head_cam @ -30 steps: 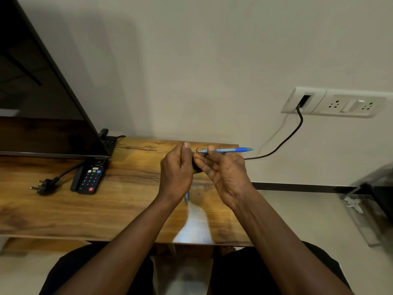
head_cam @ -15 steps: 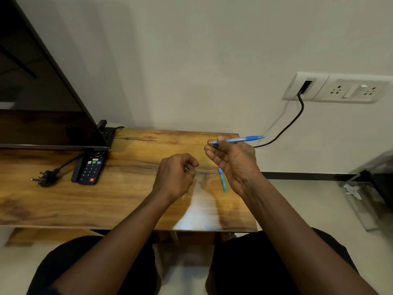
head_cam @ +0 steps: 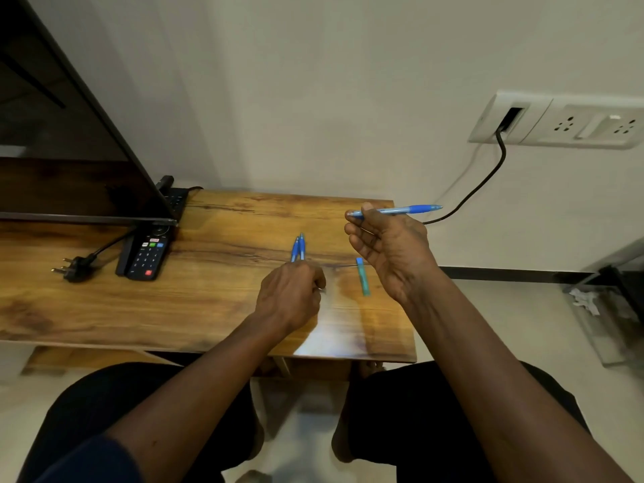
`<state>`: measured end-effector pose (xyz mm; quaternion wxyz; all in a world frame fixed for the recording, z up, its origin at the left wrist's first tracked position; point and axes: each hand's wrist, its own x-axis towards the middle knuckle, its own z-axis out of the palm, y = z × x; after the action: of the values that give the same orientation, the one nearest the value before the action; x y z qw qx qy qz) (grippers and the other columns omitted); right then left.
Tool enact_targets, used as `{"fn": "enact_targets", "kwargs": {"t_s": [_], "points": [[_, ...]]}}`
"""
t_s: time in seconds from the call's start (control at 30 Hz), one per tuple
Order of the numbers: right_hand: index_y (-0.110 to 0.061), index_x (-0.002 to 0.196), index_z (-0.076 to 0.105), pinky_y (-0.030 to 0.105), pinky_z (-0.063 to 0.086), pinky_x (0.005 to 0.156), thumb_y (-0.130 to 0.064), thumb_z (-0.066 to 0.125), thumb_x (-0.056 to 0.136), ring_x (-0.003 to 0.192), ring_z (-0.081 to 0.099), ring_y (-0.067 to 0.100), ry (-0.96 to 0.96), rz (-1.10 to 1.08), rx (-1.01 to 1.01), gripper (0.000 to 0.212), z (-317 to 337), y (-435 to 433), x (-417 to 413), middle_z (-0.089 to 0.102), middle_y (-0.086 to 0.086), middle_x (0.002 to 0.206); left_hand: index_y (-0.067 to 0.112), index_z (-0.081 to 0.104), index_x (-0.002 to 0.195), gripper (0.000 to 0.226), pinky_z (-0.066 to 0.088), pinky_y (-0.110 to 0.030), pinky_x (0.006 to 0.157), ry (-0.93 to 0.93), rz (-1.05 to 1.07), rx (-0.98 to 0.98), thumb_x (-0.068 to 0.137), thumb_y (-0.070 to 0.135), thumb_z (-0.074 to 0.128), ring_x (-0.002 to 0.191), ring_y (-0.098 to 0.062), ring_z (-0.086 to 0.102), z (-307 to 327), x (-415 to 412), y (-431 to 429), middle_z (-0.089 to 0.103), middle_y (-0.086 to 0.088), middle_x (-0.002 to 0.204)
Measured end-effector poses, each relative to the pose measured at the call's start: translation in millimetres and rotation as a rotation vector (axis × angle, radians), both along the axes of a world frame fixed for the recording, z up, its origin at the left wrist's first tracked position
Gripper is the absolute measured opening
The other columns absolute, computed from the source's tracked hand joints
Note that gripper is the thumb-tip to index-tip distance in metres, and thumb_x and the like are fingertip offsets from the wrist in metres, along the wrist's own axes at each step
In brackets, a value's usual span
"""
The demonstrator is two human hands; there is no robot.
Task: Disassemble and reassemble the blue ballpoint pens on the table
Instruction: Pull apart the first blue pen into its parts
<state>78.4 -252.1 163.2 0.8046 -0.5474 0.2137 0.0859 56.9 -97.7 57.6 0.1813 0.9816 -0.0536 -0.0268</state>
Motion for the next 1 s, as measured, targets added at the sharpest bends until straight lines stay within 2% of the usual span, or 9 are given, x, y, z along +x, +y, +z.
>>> {"fn": "enact_targets", "kwargs": {"t_s": [0.17,0.27,0.4,0.53,0.63,0.77,0.87,0.93,1.0], "points": [[-0.001,0.104,0.07,0.03,0.061,0.081,-0.014,0.065,0.098,0.084,0.075,0.02,0.002,-0.021,0.027,0.015,-1,-4,1,0.078,0.012,0.095,0.023,0.073,0.11,0.017,0.059,-0.035,0.077,-0.051,-0.021,0.062,0.093,0.02,0.069,0.091,-0.019,0.07,-3,1,-2,0.074,0.0,0.103],[-0.002,0.103,0.07,0.029,0.062,0.08,-0.014,0.065,0.098,0.085,0.075,0.02,-0.001,-0.02,0.023,0.014,-2,-5,2,0.078,0.012,0.095,0.021,0.073,0.11,0.017,0.06,-0.036,0.08,-0.065,-0.031,0.062,0.093,0.019,0.07,0.092,-0.022,0.072,-3,3,-2,0.075,-0.003,0.102],[0.0,0.112,0.069,0.029,0.062,0.08,-0.014,0.065,0.099,0.085,0.075,0.021,-0.002,-0.021,0.017,0.02,-3,-5,2,0.078,0.015,0.101,0.021,0.074,0.104,0.012,0.06,-0.035,0.081,-0.034,-0.009,0.025,0.092,0.017,0.072,0.087,-0.017,0.071,-6,3,-1,0.074,0.001,0.095],[-0.002,0.108,0.07,0.029,0.062,0.08,-0.015,0.064,0.099,0.087,0.075,0.021,0.001,-0.005,0.002,0.017,-4,-5,1,0.078,0.014,0.1,0.02,0.075,0.104,0.013,0.061,-0.034,0.085,-0.021,0.042,-0.028,0.092,0.016,0.074,0.087,-0.014,0.07,-10,4,0,0.074,0.001,0.093],[-0.004,0.104,0.07,0.03,0.062,0.081,-0.016,0.064,0.099,0.088,0.075,0.022,0.007,0.002,-0.004,0.014,-4,-5,1,0.078,0.014,0.1,0.018,0.074,0.111,0.02,0.061,-0.034,0.088,0.015,0.043,-0.076,0.091,0.014,0.076,0.091,-0.013,0.069,-10,6,2,0.074,0.0,0.099],[-0.003,0.107,0.07,0.031,0.062,0.082,-0.017,0.064,0.099,0.091,0.075,0.024,0.014,0.017,-0.018,0.017,-5,-6,0,0.078,0.014,0.101,0.019,0.071,0.124,0.037,0.053,-0.024,0.083,0.04,0.045,-0.157,0.089,0.012,0.079,0.096,-0.008,0.063,-2,12,10,0.07,0.003,0.109],[-0.003,0.116,0.068,0.034,0.06,0.086,-0.02,0.066,0.098,0.098,0.076,0.027,0.02,0.037,-0.042,0.025,-5,-7,-1,0.079,0.011,0.101,0.021,0.069,0.126,0.037,0.05,-0.024,0.083,0.058,0.138,-0.335,0.091,0.02,0.079,0.096,-0.006,0.064,8,16,17,0.069,0.01,0.106],[-0.003,0.118,0.068,0.033,0.06,0.084,-0.022,0.069,0.097,0.093,0.075,0.025,0.019,0.058,-0.056,0.028,-6,-6,-1,0.079,0.01,0.103,0.023,0.072,0.122,0.03,0.058,-0.029,0.084,0.062,0.215,-0.549,0.093,0.022,0.077,0.092,-0.007,0.069,15,18,21,0.071,0.011,0.101],[-0.003,0.118,0.068,0.031,0.06,0.081,-0.022,0.07,0.095,0.089,0.074,0.022,0.02,0.071,-0.055,0.03,-8,-4,-1,0.078,0.011,0.105,0.022,0.073,0.12,0.025,0.062,-0.033,0.086,0.093,0.243,-0.81,0.095,0.02,0.074,0.091,-0.011,0.074,26,18,21,0.074,0.004,0.101]]}}
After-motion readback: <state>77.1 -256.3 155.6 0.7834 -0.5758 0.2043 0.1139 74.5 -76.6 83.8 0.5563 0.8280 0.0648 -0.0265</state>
